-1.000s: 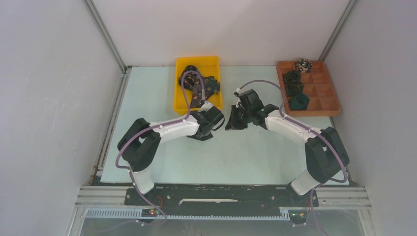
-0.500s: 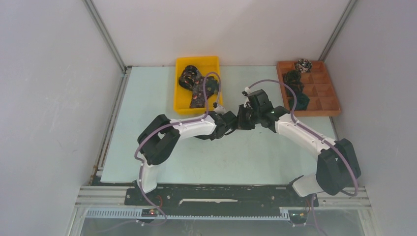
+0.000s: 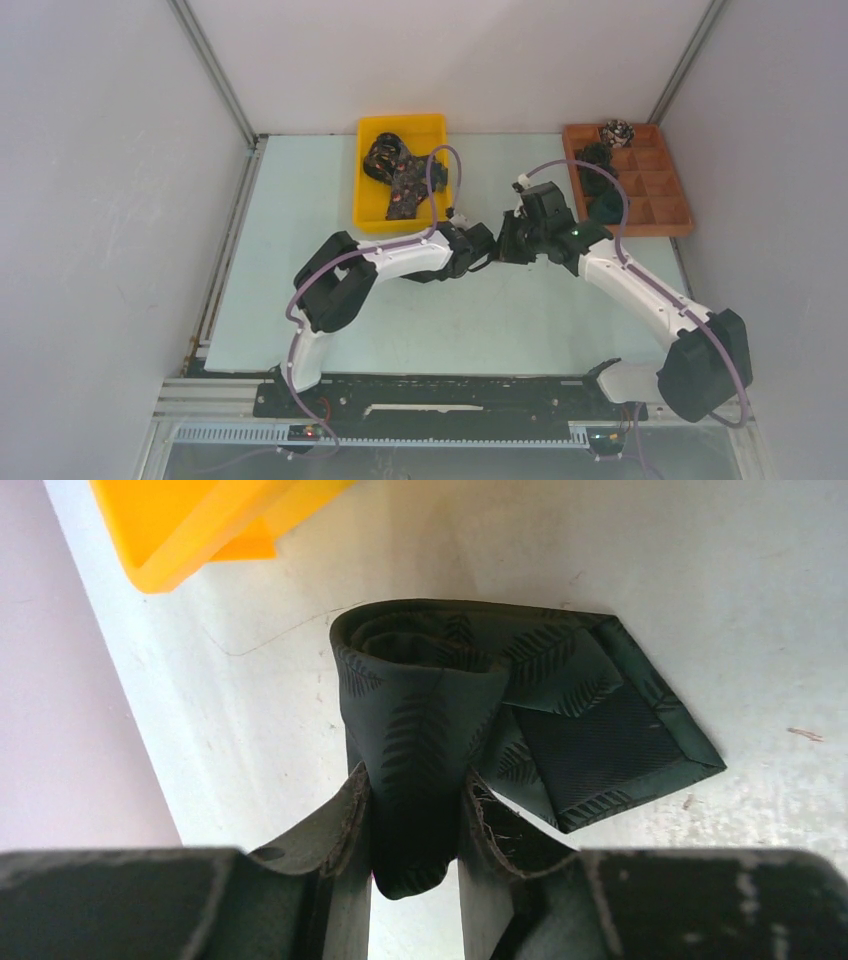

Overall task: Roll the ties
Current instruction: Roll the tie at the center of the board.

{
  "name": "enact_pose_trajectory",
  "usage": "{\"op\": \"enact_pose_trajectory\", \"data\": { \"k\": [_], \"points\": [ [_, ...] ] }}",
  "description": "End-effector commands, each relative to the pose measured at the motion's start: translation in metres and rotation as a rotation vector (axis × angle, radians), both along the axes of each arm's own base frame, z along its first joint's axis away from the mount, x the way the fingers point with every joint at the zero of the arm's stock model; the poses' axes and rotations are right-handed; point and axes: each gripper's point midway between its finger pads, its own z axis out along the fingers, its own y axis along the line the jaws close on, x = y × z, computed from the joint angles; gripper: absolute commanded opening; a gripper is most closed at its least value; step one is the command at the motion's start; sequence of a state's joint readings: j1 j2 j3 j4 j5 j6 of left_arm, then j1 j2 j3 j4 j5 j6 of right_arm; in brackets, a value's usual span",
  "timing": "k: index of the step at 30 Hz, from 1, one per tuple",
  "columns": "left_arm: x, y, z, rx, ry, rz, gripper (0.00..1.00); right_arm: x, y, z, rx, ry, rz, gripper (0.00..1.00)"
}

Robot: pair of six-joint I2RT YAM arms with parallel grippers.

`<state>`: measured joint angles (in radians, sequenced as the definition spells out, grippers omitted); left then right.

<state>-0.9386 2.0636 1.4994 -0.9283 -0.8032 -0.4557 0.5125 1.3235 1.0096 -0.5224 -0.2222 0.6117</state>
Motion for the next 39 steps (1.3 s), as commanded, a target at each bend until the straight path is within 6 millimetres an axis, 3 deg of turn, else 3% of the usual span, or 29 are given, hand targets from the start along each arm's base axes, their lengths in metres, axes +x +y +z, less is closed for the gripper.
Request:
{"op": "enact_pose_trajectory", "data": {
  "k": [1,12,18,26,35,39],
  "points": [
    [-0.005,-0.028,-0.016,-0.093,0.035,-0.001,0.33,-0.004,0.01,0.042,0.092,-0.107,0.044,0.0],
    [-0.012,-0.051,-0.025,-0.165,0.088,0.002,0.49,-0.015,-0.002,0.067,0.113,-0.159,0.022,0.0],
    [-0.011,-0.067,-0.017,-0.236,0.099,-0.002,0.55,-0.019,-0.006,0.077,0.127,-0.183,0.01,0.0],
    [-0.008,-0.077,0.017,-0.328,0.067,-0.019,0.63,-0.018,-0.02,0.09,0.109,-0.244,-0.052,0.01],
    [-0.007,-0.068,0.06,-0.38,0.005,-0.04,0.67,-0.014,-0.041,0.111,0.091,-0.346,-0.141,0.02],
    [-0.009,-0.06,0.078,-0.41,-0.025,-0.046,0.69,-0.012,-0.045,0.118,0.115,-0.36,-0.156,0.19]
  ]
}}
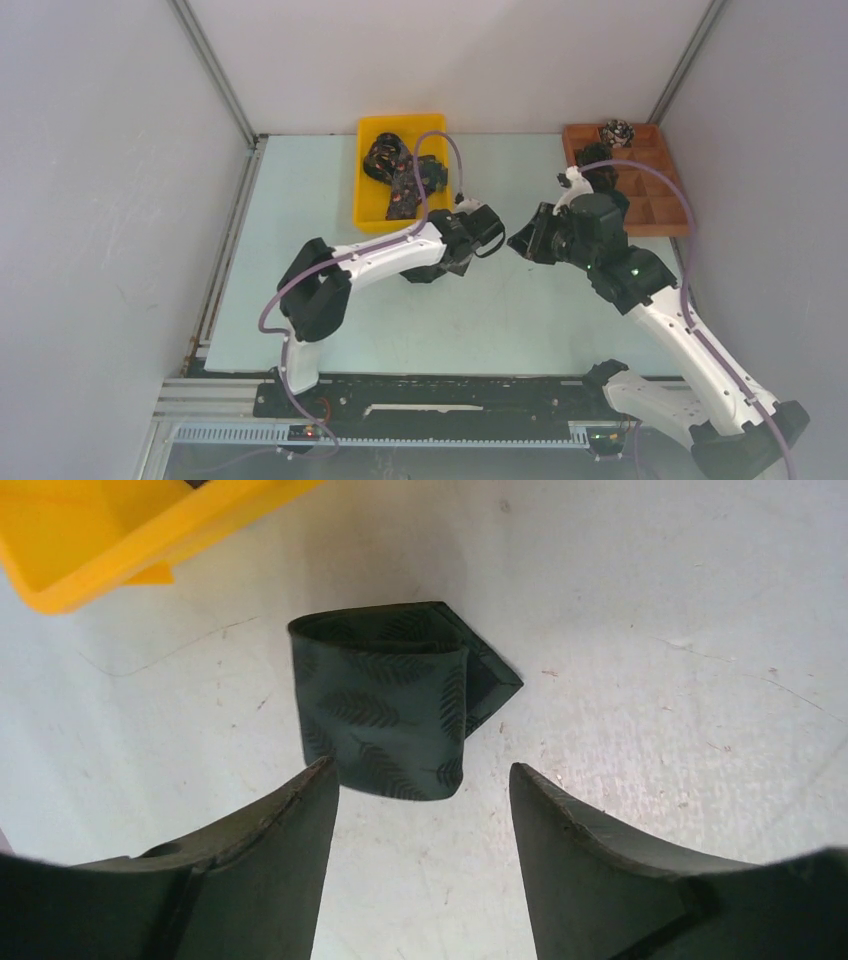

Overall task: Roll the ties
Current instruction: Roll the tie at the center of the board.

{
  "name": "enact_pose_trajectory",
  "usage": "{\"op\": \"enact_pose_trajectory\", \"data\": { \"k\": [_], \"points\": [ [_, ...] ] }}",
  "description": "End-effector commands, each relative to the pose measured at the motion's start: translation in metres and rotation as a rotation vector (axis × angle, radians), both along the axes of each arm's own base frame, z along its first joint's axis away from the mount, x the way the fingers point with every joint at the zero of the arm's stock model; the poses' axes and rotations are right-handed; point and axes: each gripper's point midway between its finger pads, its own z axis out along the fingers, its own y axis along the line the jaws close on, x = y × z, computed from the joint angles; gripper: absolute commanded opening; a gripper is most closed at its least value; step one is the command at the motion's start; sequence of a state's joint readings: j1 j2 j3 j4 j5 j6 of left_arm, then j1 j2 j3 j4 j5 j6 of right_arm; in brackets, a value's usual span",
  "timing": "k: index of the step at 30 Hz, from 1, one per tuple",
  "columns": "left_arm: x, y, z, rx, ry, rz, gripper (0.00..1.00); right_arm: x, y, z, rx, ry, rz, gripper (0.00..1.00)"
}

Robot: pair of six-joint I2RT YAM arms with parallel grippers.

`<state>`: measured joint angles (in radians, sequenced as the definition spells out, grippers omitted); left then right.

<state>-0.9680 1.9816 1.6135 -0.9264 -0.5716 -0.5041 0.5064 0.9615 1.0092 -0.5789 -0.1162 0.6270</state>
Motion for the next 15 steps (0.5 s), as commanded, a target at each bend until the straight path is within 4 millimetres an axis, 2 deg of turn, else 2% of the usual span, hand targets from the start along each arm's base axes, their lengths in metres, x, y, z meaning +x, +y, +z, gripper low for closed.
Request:
{"op": "enact_pose_trajectory", "data": {
  "k": [1,5,8,11,15],
  "points": [
    [0.003,0.005,0.046,-0.099,-0.092,0.005,0.7,0.011,-0.01,0.02,0.026,-0.065,-0.056,0.22],
    [0.0,0.024,0.07,-0.158,-0.143,0.024,0.71,0.014,-0.008,0.018,0.031,-0.056,-0.046,0.52],
    [-0.004,0.044,0.075,-0.198,-0.153,0.028,0.71,0.014,-0.002,0.011,0.04,-0.031,-0.019,0.71],
    [-0.004,0.066,0.072,-0.254,-0.145,0.043,0.71,0.016,0.009,0.002,0.089,-0.017,0.009,0.83],
    [-0.004,0.096,0.065,-0.318,-0.138,0.086,0.69,0.019,0.029,-0.023,0.142,0.049,0.063,0.9]
  ]
}}
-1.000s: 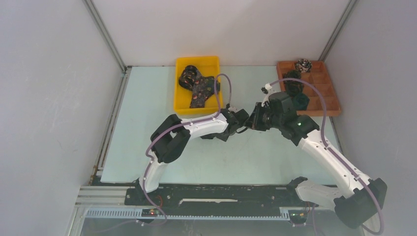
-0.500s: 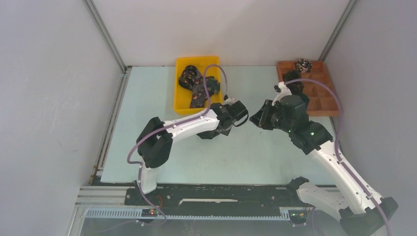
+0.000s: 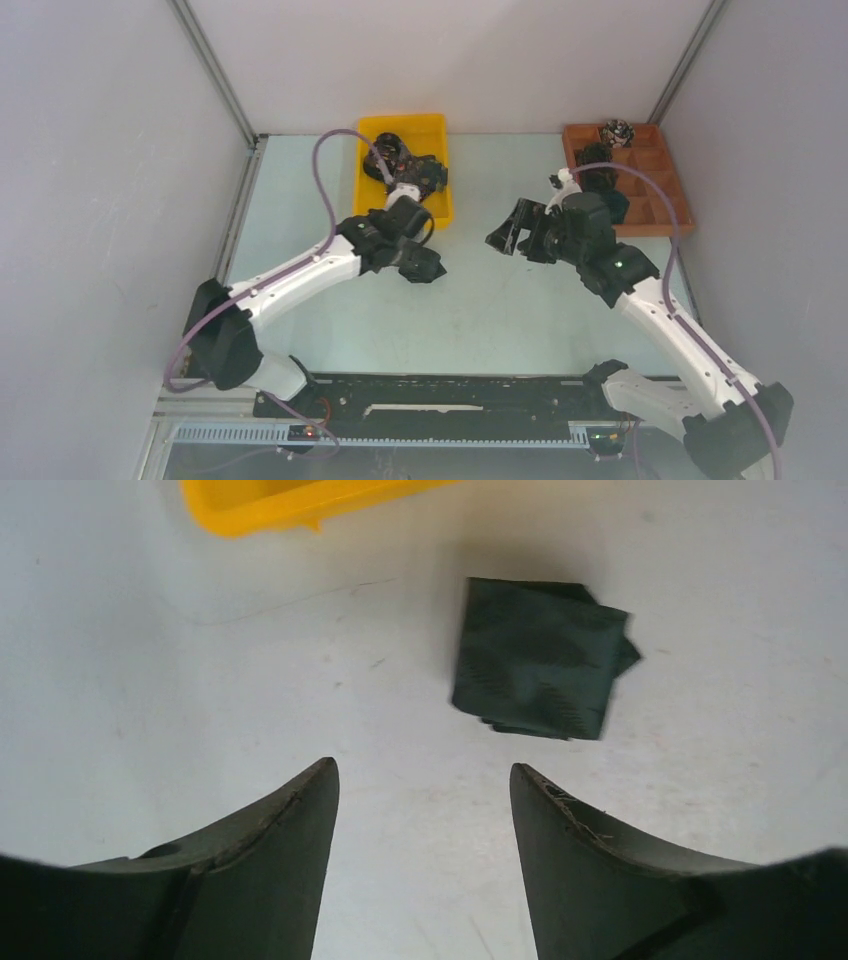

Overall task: Roll the ties
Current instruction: Pick up the tie at the center of the board.

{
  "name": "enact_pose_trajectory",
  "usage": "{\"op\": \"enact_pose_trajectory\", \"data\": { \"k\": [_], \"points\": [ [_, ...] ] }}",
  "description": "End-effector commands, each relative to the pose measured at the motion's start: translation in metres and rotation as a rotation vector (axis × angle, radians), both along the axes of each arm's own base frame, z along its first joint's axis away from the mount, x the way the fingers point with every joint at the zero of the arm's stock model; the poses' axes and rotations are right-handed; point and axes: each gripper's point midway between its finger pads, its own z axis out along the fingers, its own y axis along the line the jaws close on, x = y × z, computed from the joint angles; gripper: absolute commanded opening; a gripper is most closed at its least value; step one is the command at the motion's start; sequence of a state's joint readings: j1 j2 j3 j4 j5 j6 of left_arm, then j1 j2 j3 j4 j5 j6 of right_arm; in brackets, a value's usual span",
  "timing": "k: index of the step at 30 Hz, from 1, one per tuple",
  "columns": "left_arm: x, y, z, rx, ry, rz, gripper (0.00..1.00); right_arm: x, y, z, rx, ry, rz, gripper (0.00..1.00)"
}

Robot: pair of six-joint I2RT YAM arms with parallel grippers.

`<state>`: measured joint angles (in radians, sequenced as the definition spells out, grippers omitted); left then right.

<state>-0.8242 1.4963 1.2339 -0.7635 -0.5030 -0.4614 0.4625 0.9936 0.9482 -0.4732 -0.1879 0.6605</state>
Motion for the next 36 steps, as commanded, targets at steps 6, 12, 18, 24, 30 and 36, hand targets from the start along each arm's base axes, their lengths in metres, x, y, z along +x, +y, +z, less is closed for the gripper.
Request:
{"op": "enact_pose_trajectory", "data": {
  "k": [6,12,18,24,30,36],
  "points": [
    [0.011,0.037,-0.012,-0.201,0.026,0.042,0.65,0.016,0.052,-0.05,0.094,0.119,0.12,0.91],
    [0.016,0.036,-0.026,-0.267,0.078,0.035,0.59,0.03,0.085,-0.088,0.127,0.193,0.184,0.9],
    [0.016,0.021,-0.041,-0.311,0.143,-0.011,0.57,0.048,0.109,-0.129,0.175,0.254,0.24,0.9],
    [0.014,0.013,-0.055,-0.328,0.187,-0.025,0.56,0.059,0.117,-0.162,0.14,0.307,0.238,0.88],
    [0.016,0.009,-0.068,-0.325,0.22,-0.023,0.56,0.056,0.126,-0.189,0.118,0.366,0.243,0.85],
    [0.017,0.009,-0.076,-0.316,0.237,-0.017,0.55,0.058,0.133,-0.206,0.118,0.411,0.246,0.82]
  ]
}}
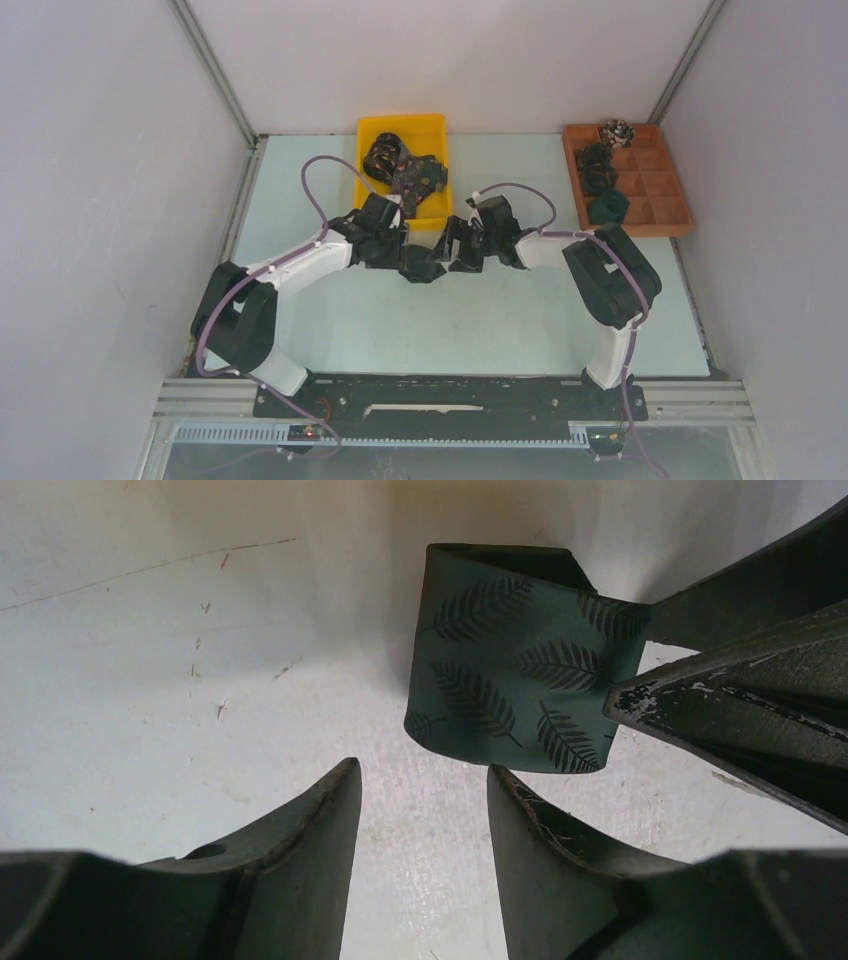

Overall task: Roll the ties
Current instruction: Pick up the tie at the center of the board.

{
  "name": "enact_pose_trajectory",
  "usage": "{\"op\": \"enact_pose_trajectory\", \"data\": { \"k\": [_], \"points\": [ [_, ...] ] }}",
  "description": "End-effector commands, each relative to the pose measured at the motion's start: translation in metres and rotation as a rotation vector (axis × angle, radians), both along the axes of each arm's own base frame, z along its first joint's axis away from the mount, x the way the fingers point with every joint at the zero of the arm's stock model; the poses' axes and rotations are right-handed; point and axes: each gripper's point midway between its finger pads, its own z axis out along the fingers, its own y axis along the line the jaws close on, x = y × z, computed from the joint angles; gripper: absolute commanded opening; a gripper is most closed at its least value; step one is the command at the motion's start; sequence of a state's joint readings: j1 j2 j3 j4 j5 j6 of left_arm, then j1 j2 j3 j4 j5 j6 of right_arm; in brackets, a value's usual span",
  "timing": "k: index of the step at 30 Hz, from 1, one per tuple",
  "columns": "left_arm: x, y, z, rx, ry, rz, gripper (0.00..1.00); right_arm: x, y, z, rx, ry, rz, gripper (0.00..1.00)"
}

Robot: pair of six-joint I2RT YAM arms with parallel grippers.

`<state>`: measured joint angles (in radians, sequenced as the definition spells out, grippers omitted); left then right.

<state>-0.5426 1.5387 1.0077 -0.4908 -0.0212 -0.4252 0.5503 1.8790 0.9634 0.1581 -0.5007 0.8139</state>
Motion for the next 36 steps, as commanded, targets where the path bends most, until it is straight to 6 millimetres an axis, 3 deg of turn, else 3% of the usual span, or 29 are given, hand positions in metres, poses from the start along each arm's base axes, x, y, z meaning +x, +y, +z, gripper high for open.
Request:
{"op": "enact_pose_trajectory", "data": {
  "k": [1,20,36],
  "points": [
    [0.007,-0.004,0.0,-0.017,-0.015,-0.009,0.55,0.005,0.006,-0.013,-0.013,0.016,-0.003,0.81],
    [0.006,-0.013,-0.021,-0.041,0.035,-0.016,0.53,-0.004,0.025,-0.013,0.046,0.053,0.03,0.68],
    [0.005,-0.014,-0.024,-0.043,0.041,-0.017,0.51,0.0,0.034,-0.003,0.051,0.059,0.02,0.44]
  ]
}}
